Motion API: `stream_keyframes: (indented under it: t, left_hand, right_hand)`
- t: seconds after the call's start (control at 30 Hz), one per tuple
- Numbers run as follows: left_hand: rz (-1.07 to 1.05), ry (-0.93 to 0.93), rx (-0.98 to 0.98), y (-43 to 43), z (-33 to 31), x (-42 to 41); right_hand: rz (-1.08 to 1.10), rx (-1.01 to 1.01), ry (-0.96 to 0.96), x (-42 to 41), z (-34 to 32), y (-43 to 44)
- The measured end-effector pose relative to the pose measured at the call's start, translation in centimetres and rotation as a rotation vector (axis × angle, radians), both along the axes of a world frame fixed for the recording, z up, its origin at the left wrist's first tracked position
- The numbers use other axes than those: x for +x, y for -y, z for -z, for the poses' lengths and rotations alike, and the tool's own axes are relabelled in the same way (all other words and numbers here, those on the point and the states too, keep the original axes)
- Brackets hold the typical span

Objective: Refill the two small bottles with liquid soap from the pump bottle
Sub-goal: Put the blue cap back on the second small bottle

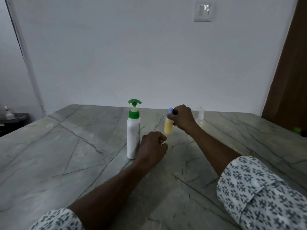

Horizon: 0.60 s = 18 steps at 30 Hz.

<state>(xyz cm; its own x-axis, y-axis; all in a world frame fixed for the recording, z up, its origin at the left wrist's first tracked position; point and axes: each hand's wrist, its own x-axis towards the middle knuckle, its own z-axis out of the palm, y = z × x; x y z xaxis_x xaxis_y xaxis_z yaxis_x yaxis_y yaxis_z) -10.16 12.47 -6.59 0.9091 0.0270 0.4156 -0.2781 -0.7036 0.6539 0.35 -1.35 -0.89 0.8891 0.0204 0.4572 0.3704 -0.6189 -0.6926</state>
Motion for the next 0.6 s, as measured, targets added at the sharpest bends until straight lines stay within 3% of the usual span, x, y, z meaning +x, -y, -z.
stream_keyframes:
  t: [0.6]
  left_hand:
    - [0.030,0.009,0.014,0.3,0.1,0.4]
  right_hand:
    - [-0.010,-0.054,-0.021,1.3,1.0,-0.3]
